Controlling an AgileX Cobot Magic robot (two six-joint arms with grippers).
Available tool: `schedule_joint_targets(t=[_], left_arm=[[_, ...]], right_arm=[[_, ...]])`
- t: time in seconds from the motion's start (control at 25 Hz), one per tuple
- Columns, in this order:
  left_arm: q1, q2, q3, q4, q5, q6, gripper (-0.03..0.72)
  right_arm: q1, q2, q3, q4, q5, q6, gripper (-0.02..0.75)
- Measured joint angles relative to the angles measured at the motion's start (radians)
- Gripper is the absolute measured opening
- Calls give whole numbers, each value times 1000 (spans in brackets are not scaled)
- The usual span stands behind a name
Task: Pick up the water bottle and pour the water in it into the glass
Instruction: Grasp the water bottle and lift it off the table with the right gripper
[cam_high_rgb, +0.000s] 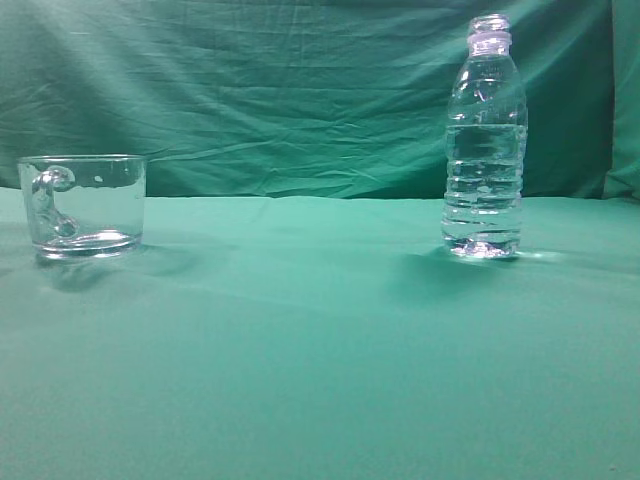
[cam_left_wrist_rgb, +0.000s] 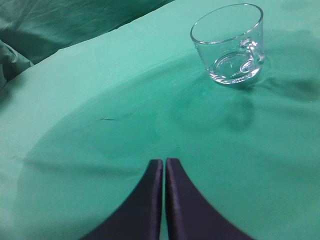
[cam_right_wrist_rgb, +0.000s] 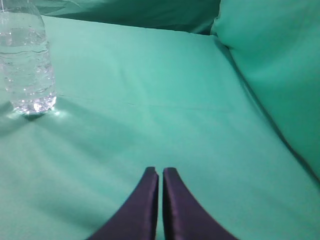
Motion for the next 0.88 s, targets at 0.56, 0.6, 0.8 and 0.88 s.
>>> schedule_joint_targets(t=[0.56,0.6,0.8,0.88], left_arm=[[0,0,0,0,0,0,0],[0,0,0,0,0,0,0],[0,0,0,0,0,0,0],[0,0,0,0,0,0,0]], right_arm=[[0,0,0,0,0,0,0],[0,0,0,0,0,0,0],[0,0,0,0,-6,-4,0],[0,0,2,10,-40,12,0]])
